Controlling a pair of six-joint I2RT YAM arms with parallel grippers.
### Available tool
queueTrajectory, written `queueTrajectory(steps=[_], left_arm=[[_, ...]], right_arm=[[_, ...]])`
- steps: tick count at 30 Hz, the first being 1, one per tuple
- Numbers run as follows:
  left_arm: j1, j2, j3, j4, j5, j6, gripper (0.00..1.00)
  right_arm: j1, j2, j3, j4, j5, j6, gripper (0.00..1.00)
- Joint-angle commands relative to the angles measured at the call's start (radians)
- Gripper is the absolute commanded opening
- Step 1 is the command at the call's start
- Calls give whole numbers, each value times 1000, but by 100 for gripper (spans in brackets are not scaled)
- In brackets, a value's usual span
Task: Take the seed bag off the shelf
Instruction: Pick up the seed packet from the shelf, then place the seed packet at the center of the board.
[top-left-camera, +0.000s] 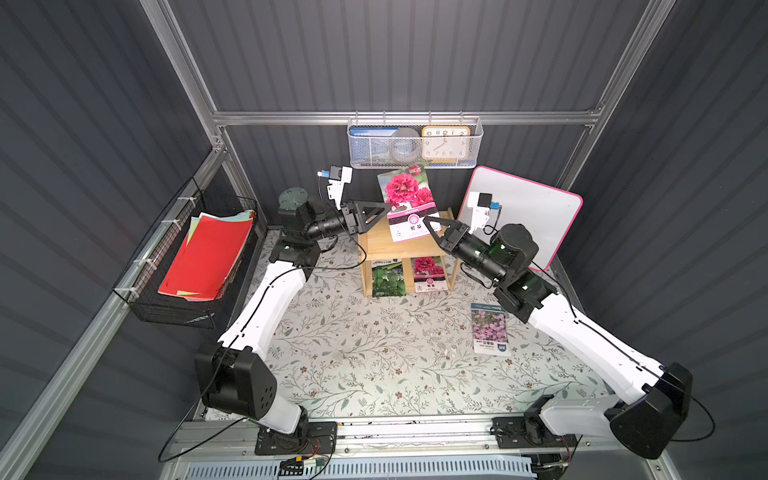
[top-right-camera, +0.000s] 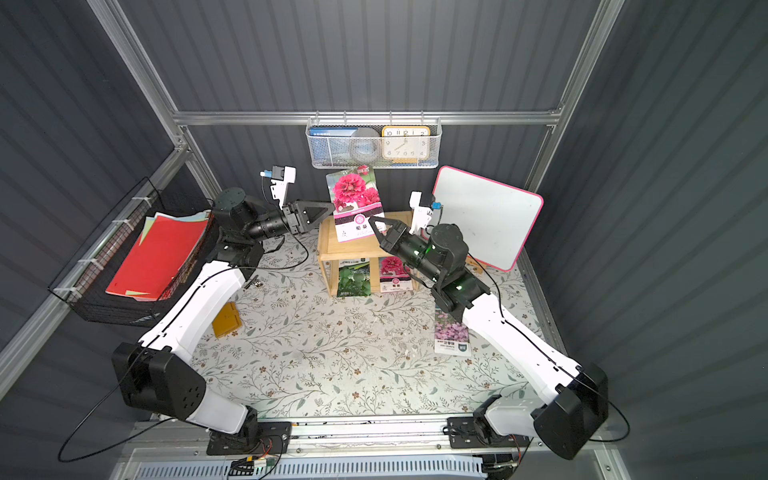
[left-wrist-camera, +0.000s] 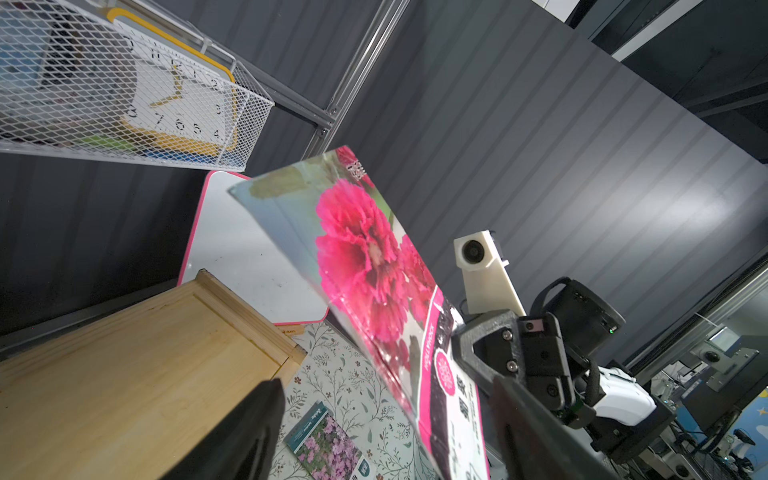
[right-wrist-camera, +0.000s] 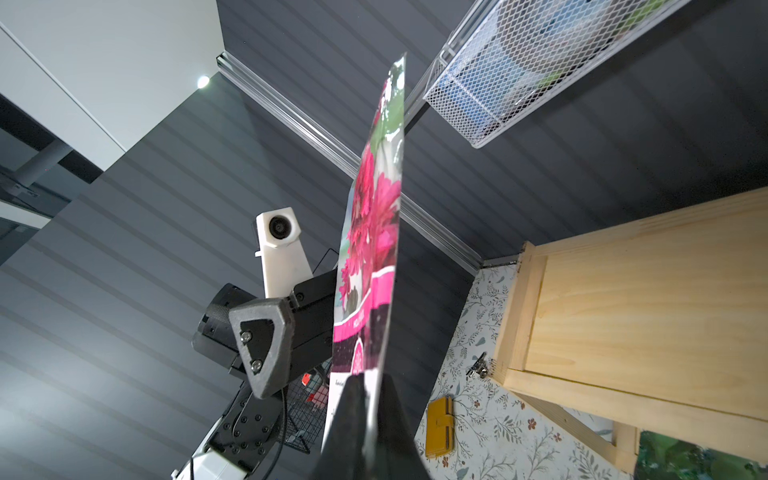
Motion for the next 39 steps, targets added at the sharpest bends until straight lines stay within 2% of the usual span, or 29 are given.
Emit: queueTrajectory(steps=[1, 5, 9, 14, 18, 25, 31, 34, 39], left_arm=[[-22, -15, -14, 55, 13, -27, 82], [-32, -19, -28, 70, 12, -37, 80], [-38, -20, -29, 88, 14, -51, 74], [-42, -24, -25, 48, 9, -23, 74], [-42, -38, 27, -155, -120, 116, 76], [-38, -53, 59, -285, -285, 173, 76], [-39, -79, 69, -352, -402, 212, 76], [-40, -109, 75, -368, -559, 233, 76], [-41, -178, 40, -442, -734, 236, 75]], right_arm=[[13, 9, 13, 5, 22, -22, 0], [19, 18, 14, 1, 28, -24, 0], [22, 22, 9, 2, 29, -22, 0], [31, 11, -3, 0, 43, -31, 0], [42, -69, -69, -23, 146, -65, 0], [92, -236, -154, -214, 280, -130, 0], [230, -317, -274, -266, 404, -123, 0], [343, -314, -324, -260, 493, -102, 0], [546, -250, -374, -217, 703, -90, 0]])
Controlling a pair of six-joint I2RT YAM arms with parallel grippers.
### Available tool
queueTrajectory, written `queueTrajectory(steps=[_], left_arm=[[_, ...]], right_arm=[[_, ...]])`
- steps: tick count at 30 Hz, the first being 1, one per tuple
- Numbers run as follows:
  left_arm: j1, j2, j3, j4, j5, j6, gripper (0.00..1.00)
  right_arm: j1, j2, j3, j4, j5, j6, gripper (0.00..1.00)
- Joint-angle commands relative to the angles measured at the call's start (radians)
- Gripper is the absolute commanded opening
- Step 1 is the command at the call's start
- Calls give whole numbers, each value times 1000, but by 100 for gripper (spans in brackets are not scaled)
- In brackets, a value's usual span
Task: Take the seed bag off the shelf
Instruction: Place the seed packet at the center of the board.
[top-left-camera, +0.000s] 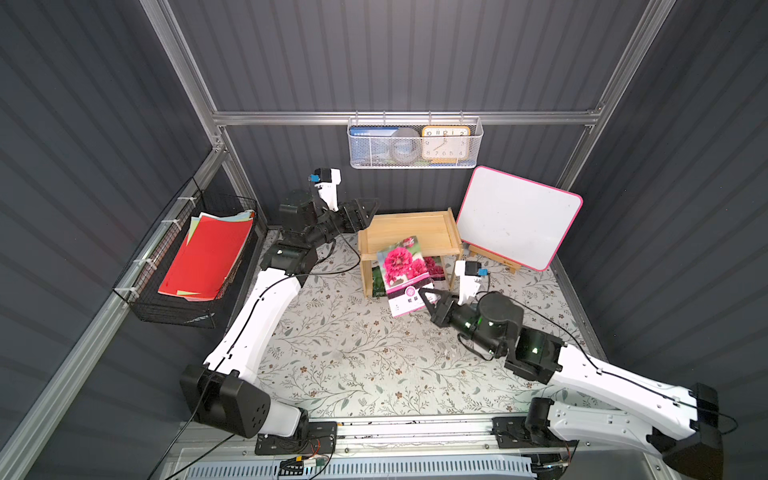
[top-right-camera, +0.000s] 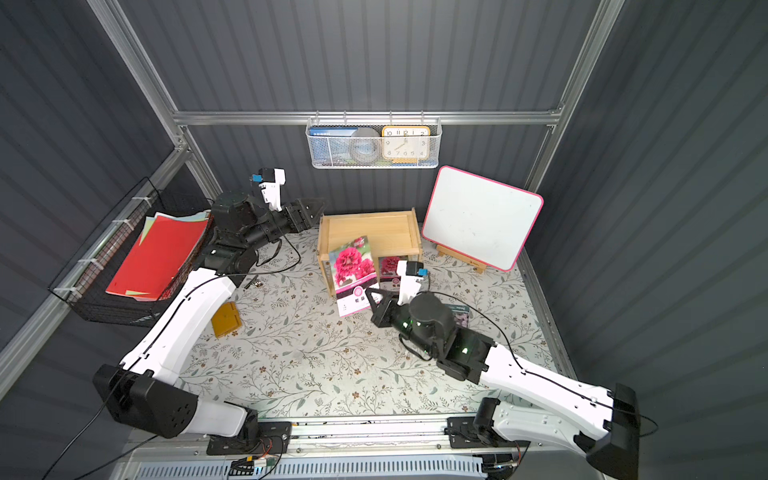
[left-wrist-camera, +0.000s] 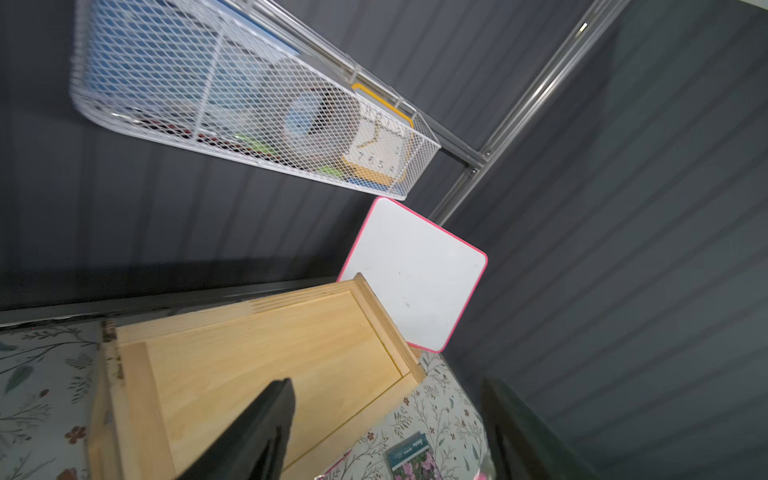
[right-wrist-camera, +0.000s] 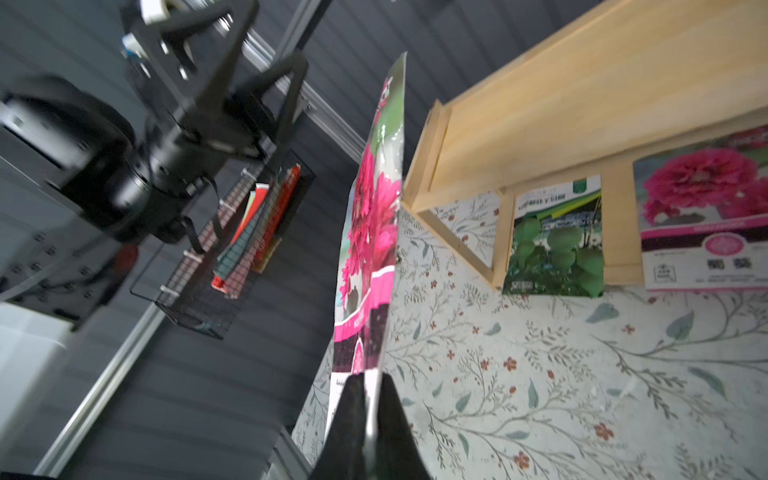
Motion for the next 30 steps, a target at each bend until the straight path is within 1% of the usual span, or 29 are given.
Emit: queueTrajectory(steps=[1, 2, 4, 8, 9, 13, 16, 19, 24, 30], left_arm=[[-4, -77, -15, -58, -179, 28, 75], [-5, -93, -27, -73, -208, 25, 75], [-9, -121, -52, -96, -255, 18, 74], [-25, -161, -84, -139, -328, 7, 74], [-28, -170, -116, -143, -337, 1, 74], [-44, -205, -161, -142, -343, -15, 74], [-65, -228, -174, -152, -360, -25, 74], [-88, -247, -182, -164, -379, -31, 74], [-99, -269, -207, -181, -387, -34, 74], [-102, -311, -230, -189, -388, -36, 74]], right_arm=[[110, 44, -18, 21, 207, 15, 0], [139, 62, -23, 24, 247, 29, 0], [178, 93, -44, 54, 284, 68, 0], [214, 169, -106, 159, 305, 193, 0], [219, 203, -115, 186, 302, 229, 0], [230, 350, -105, 284, 258, 334, 0], [242, 444, -95, 367, 249, 397, 0], [247, 512, -84, 418, 246, 451, 0], [260, 602, -75, 495, 249, 534, 0], [266, 751, -79, 681, 227, 665, 0]])
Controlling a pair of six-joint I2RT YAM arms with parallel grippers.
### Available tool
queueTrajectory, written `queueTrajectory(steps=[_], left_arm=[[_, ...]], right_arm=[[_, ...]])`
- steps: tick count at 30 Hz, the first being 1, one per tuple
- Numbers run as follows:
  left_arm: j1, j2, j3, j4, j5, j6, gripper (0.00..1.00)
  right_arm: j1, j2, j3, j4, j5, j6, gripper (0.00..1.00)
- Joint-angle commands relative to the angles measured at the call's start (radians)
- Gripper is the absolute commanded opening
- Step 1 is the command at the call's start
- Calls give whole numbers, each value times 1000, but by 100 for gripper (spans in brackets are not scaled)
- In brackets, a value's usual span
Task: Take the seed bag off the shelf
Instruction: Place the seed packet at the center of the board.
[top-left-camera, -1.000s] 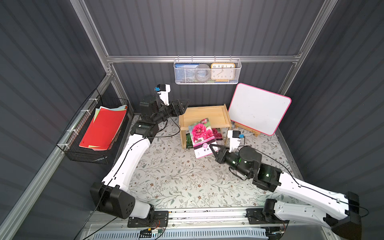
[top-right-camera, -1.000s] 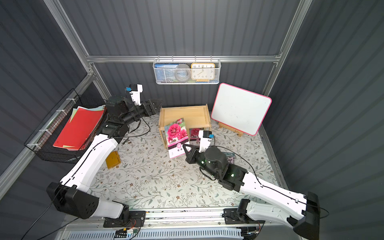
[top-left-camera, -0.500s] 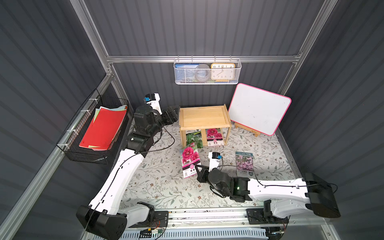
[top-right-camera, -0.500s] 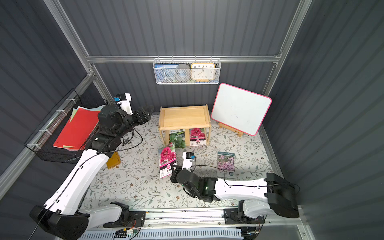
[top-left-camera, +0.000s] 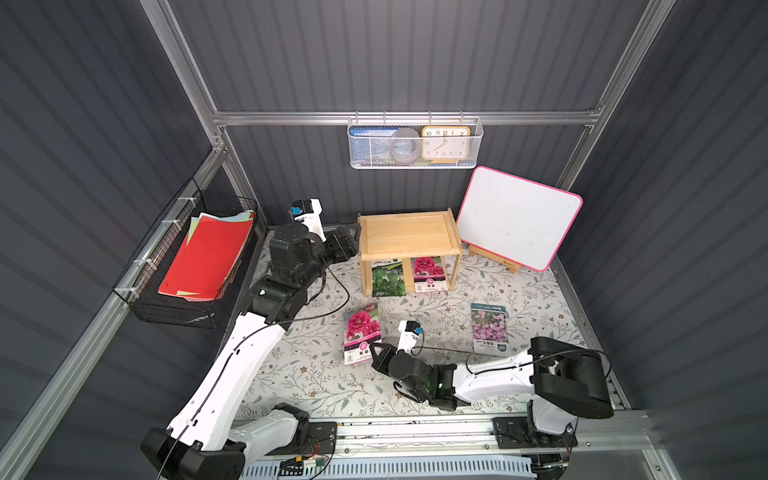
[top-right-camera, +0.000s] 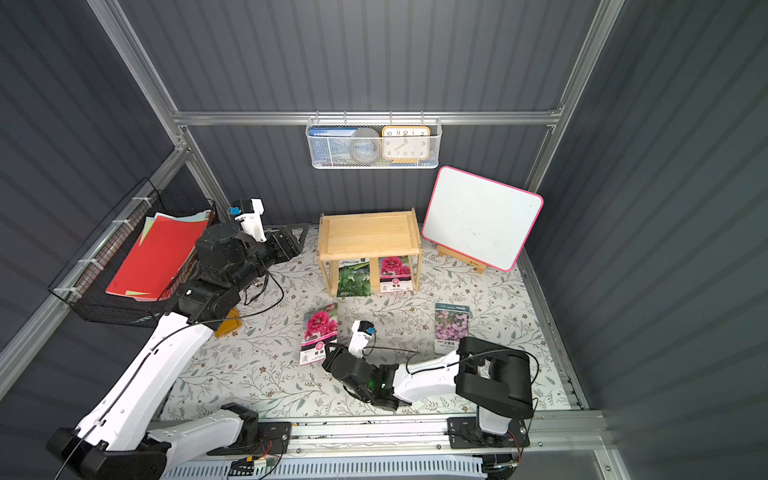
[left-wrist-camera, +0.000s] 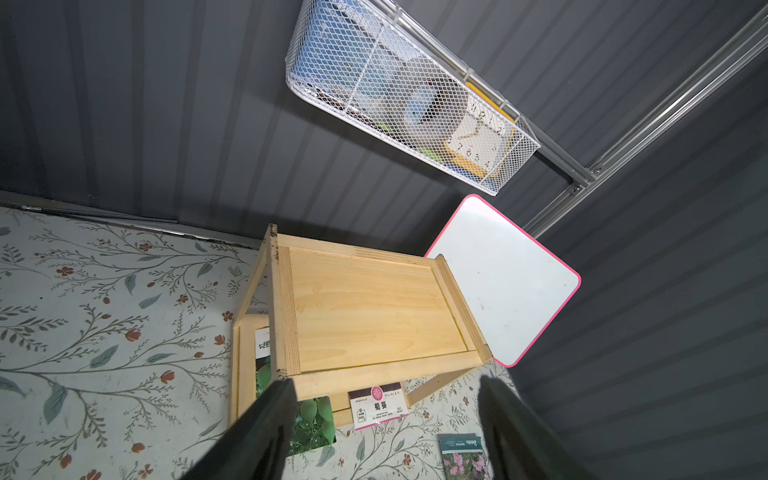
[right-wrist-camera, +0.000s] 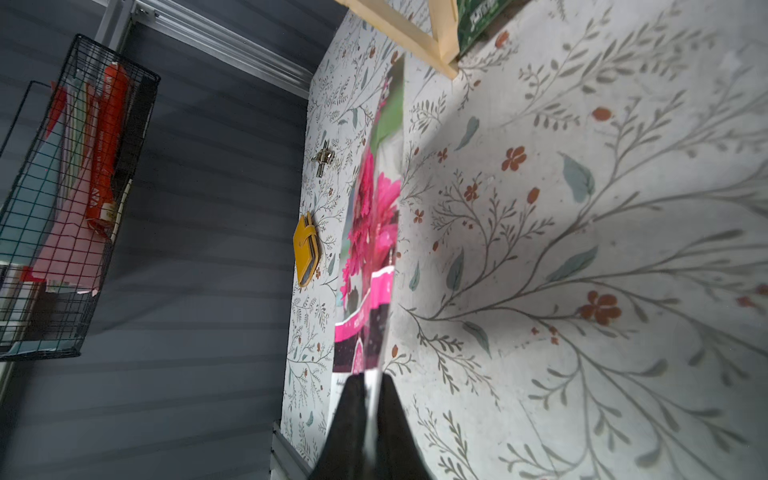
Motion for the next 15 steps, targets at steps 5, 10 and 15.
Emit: queueTrajectory(steps=[5, 10, 15], left_arm=[[-7, -47, -30, -26, -12, -5, 74], [-7, -63, -44, -27, -12, 2, 74], [-7, -72, -54, -29, -13, 8, 74]], right_arm=[[13, 169, 9, 286, 10, 144, 0], [21, 223, 44, 338, 46, 111, 0], [21, 277, 82, 343, 52, 151, 0]])
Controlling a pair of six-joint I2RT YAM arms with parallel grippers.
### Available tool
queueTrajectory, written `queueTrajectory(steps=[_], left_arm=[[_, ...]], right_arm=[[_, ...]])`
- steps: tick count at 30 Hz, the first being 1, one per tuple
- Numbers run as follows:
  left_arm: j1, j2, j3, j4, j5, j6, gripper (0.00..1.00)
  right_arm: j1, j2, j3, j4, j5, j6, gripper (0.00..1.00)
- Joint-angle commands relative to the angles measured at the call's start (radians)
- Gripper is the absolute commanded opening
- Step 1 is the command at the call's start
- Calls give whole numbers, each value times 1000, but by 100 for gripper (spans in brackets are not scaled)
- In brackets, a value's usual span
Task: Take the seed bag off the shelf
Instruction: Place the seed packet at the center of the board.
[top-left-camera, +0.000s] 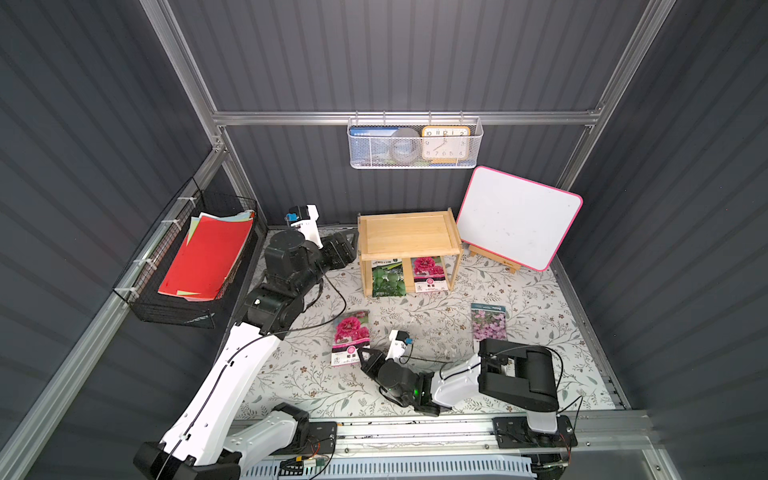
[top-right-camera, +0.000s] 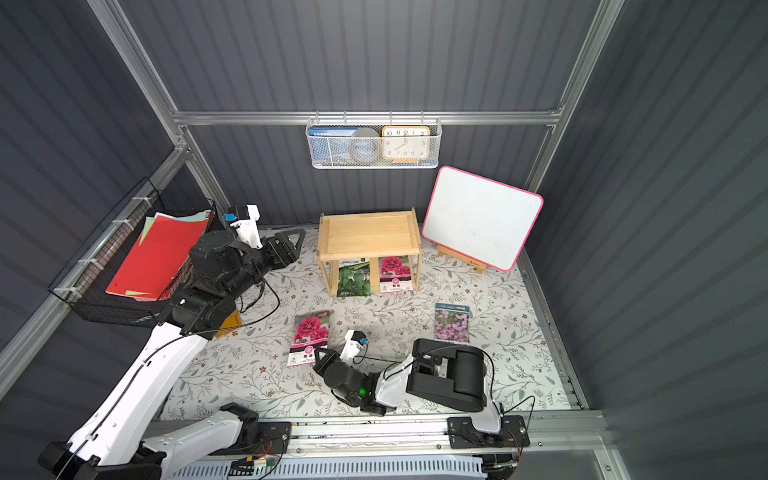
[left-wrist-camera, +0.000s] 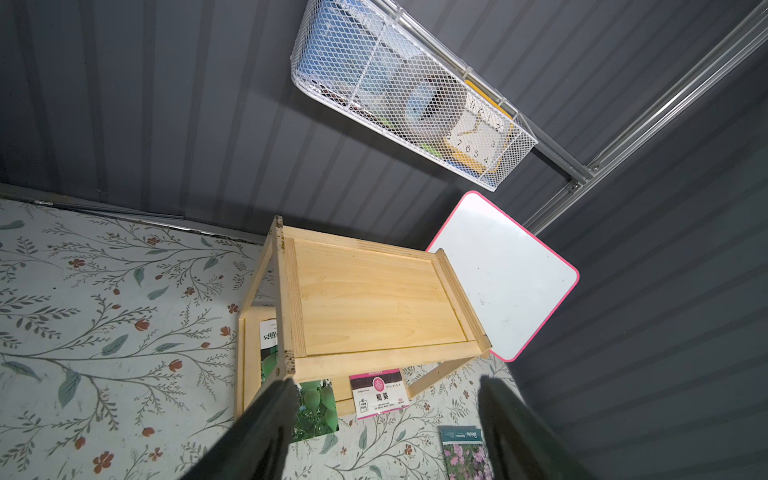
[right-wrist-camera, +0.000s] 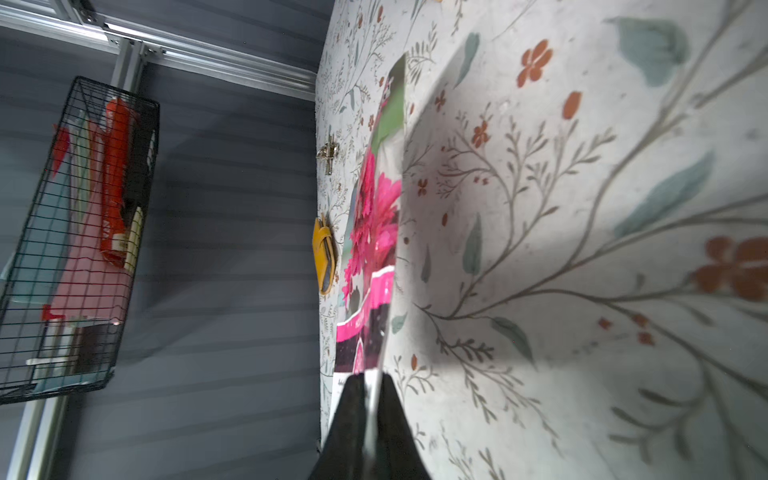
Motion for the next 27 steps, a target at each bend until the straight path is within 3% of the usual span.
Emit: queueTrajectory(steps=[1, 6, 24, 27], left_arm=[[-3, -23, -16, -15, -6, 9, 74], [-3, -37, -24, -17, -4, 17, 74], [-3, -59, -41, -21, -5, 23, 75], [-3, -59, -43, -20, -4, 22, 75]], right_arm=[[3, 47, 30, 56, 32, 43, 0], [3, 107, 33, 98, 55, 124, 0], [3, 148, 67, -83, -29, 355, 0], [3, 141, 66, -119, -45, 382, 11]])
